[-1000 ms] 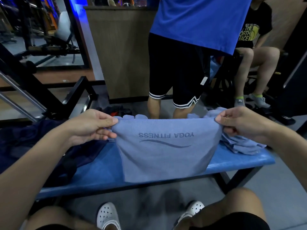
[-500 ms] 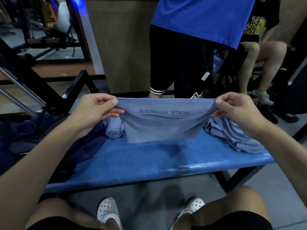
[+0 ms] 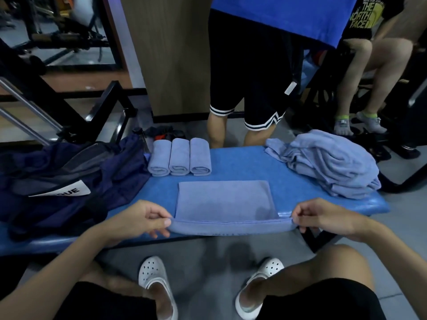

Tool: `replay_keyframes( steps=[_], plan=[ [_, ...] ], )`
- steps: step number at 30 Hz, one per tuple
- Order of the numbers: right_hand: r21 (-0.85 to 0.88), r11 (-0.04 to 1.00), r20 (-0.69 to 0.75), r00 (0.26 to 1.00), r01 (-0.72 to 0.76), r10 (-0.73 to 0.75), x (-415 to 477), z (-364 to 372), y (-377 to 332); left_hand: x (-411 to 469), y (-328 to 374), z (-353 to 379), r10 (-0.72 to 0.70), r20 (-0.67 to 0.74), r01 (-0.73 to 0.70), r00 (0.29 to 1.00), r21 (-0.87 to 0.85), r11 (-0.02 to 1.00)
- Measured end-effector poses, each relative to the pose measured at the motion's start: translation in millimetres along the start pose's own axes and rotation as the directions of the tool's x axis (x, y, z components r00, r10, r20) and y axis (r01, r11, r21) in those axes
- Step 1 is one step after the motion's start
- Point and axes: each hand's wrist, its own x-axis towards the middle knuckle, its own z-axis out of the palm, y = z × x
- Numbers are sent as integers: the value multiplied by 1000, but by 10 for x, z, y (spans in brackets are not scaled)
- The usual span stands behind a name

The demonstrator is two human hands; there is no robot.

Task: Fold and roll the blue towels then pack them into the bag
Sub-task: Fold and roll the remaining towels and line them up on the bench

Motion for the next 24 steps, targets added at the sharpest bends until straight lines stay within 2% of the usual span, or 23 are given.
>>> replay_keyframes(
  steps=[3, 6, 11, 17, 24],
  plan=[
    [83, 996, -47, 999, 29, -25, 57, 14, 27, 37, -5, -8, 3, -4, -2, 1000, 40, 999],
    [139, 988, -226, 973, 68, -35, 221, 68, 33, 189, 4, -20, 40, -140, -37, 989, 26, 999],
    [195, 976, -468, 884, 94, 9, 694, 165, 141, 597, 7, 7, 46, -335, -68, 941, -54, 996],
    [161, 984, -576, 816, 71, 35, 1271, 229, 198, 1199, -95, 3, -43, -428, -46, 903, -194, 980],
    [-34, 999, -648, 761, -6, -17, 1686, 290, 448, 1612, -273, 11, -47, -484, 49, 874, -9, 999]
  ],
)
